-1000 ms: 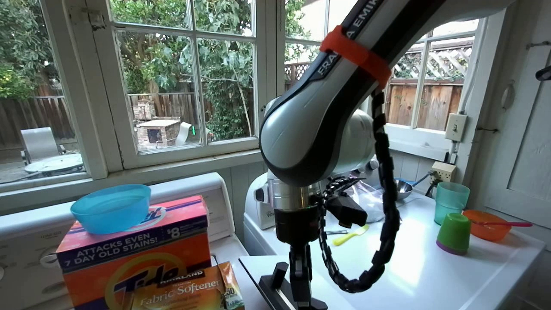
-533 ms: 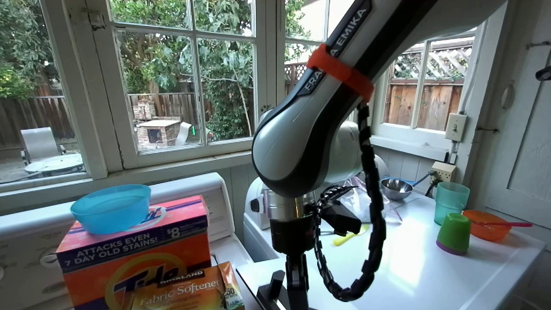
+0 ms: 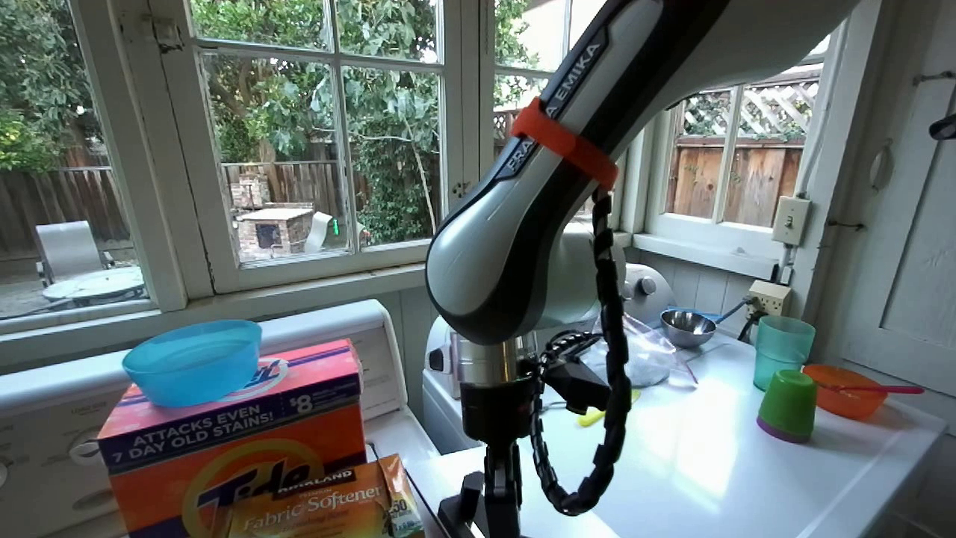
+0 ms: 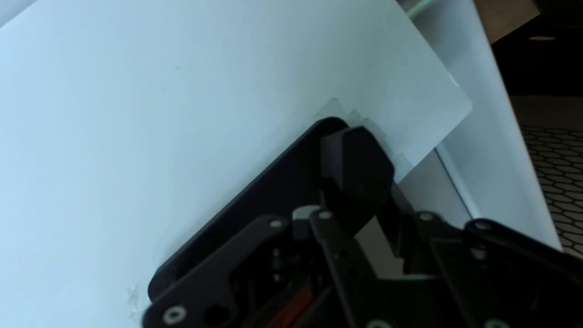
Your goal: Move the white thing to the left
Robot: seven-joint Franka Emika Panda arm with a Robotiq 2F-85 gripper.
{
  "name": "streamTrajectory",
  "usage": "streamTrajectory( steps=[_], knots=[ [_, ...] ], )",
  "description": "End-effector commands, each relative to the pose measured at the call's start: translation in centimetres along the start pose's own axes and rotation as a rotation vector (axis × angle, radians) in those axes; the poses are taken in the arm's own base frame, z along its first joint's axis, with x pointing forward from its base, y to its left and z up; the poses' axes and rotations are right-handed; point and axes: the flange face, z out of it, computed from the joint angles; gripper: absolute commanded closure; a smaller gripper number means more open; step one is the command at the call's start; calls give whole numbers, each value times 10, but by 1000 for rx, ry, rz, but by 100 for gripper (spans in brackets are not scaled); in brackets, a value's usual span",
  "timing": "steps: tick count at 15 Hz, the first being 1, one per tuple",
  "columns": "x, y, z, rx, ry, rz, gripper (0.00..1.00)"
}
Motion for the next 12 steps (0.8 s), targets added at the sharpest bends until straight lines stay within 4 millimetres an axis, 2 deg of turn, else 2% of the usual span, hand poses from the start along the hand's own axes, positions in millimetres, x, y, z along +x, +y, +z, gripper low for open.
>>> streamTrajectory(
  steps=[1, 12],
  knots=[
    [13, 8, 24, 47, 26, -57, 93],
    [17, 10, 53, 54, 45, -82, 93]
  ],
)
